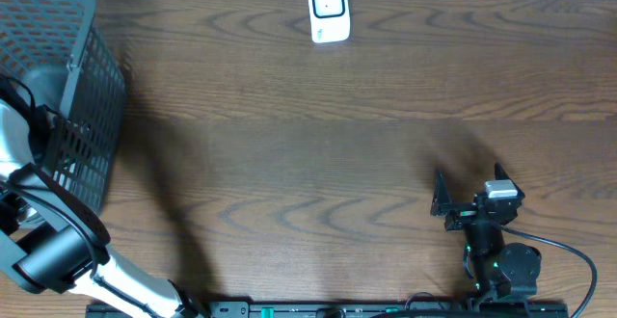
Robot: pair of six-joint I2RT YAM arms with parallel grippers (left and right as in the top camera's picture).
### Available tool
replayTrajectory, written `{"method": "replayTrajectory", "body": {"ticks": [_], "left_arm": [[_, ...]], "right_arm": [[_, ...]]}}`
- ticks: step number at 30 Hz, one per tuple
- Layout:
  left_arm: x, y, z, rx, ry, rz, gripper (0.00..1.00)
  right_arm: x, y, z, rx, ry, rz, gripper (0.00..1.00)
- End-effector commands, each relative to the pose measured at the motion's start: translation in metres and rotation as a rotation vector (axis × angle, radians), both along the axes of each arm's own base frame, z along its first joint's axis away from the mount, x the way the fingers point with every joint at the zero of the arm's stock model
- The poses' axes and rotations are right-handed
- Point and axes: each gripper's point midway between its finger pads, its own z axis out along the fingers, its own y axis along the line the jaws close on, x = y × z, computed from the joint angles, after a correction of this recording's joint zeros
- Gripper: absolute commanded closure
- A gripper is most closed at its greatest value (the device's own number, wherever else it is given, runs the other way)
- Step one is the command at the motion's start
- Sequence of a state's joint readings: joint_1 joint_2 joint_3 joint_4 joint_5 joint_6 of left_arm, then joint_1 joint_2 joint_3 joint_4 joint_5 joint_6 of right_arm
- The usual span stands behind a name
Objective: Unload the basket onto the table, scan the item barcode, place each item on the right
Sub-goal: 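Grasp a packaged item inside the basket with the left gripper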
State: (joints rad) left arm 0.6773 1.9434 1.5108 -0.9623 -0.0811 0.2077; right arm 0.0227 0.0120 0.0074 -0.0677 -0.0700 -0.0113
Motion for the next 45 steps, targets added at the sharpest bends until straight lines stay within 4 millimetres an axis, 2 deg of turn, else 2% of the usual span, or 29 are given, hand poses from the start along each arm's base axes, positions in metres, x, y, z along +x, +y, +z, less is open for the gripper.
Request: {"method": "replayTrajectory", "body": {"ticks": [1,5,9,14,19,25,27,28,29,30,40,45], "left_arm": [[-0.006,-0.005,-0.015,-0.026,0.029,-0.008,0.1],[-0.006,-0.004,-0.019,-0.021,0.024,-0.007,0.13],[-0.003,-0.002,-0.019,-0.013,0.013,-0.007,0.2],[-0.003,-0.002,-0.025,-0.01,0.009,-0.007,0.21],[-0.003,-0.008,-0.033,-0.035,-0.004,-0.009,0.37],[0.005,-0.017,-0.034,-0.087,-0.049,-0.014,0.4],[0.007,-0.02,-0.034,-0.103,-0.062,-0.016,0.64],[0.007,-0.02,-0.034,-0.105,-0.064,-0.016,0.72],[0.007,-0.02,-0.034,-0.105,-0.064,-0.016,0.87],[0.007,-0.02,-0.034,-0.105,-0.064,-0.016,0.92],[0.007,-0.02,-0.033,-0.106,-0.076,0.084,0.93],[0.014,-0.015,-0.017,-0.076,-0.118,0.086,0.93]], "right_arm": [[0.0,-0.002,0.0,-0.005,-0.001,-0.01,0.01],[0.0,-0.002,0.0,-0.005,-0.001,-0.01,0.01],[0.0,-0.002,0.0,-0.005,-0.001,-0.01,0.01],[0.0,-0.002,0.0,-0.005,-0.001,-0.01,0.01],[0.0,-0.002,0.0,-0.005,-0.001,-0.01,0.01],[0.0,-0.002,0.0,-0.005,-0.001,-0.01,0.01],[0.0,-0.002,0.0,-0.005,-0.001,-0.01,0.01],[0.0,-0.002,0.0,-0.005,-0.001,-0.01,0.01],[0.0,-0.002,0.0,-0.005,-0.001,-0.01,0.01],[0.0,-0.002,0.0,-0.005,-0.001,-0.01,0.01],[0.0,-0.002,0.0,-0.005,-0.001,-0.01,0.01],[0.0,-0.002,0.0,-0.005,-0.001,-0.01,0.01]]}}
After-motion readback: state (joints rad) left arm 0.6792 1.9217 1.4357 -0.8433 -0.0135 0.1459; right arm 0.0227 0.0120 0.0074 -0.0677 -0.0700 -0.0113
